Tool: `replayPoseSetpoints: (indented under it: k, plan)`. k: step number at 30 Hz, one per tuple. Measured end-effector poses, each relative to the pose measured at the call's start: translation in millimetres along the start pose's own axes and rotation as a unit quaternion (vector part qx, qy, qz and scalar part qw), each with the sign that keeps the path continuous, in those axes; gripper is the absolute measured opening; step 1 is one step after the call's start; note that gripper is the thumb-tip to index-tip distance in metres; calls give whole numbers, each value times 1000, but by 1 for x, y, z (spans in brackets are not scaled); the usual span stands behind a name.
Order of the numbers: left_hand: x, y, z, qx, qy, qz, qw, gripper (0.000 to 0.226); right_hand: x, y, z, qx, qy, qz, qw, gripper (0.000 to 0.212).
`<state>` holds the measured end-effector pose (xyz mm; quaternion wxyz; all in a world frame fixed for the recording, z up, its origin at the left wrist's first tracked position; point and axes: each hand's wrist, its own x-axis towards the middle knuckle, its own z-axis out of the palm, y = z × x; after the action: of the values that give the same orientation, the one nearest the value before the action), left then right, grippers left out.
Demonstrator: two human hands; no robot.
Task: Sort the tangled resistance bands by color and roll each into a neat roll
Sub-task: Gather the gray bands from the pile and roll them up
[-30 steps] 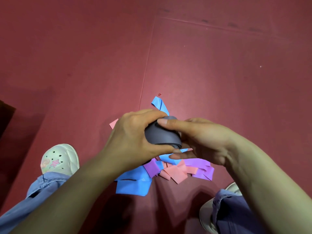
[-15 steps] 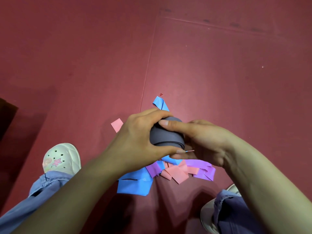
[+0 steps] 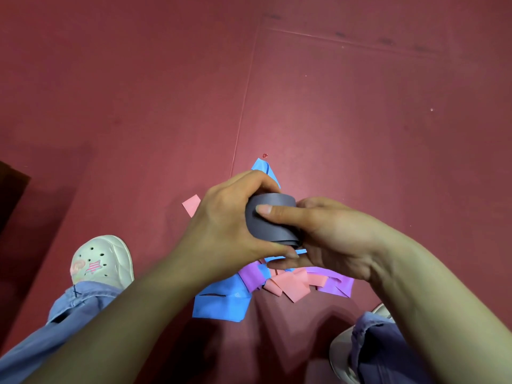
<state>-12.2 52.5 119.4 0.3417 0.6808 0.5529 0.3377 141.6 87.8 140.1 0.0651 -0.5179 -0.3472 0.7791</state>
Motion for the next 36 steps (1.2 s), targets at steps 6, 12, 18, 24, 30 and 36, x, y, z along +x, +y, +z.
replayPoseSetpoints:
  k: [6,12,18,24,30,36]
  plan:
    - [-1,3,3,19,-44,-9,999,80,0,1,3,53,-15,-12,998,26]
    - [-1,2,4,16,-22,20,999,48,2,3,5,28,-27,5,999,51]
    - [-1,5,2,0,6,13,1000,47,2,2,3,-9,-44,-2,999,54]
    - [-1,8,1,-2,4,-18,1000,68,2,2,4,-12,0,-34,999,36]
    - [0,6,0,-31,9,-18,999,60,0,2,1,-4,-13,-10,1000,35]
    - [-1,5,-1,4,9,1,1000,49,0,-1,-6,-64,18,5,998,71]
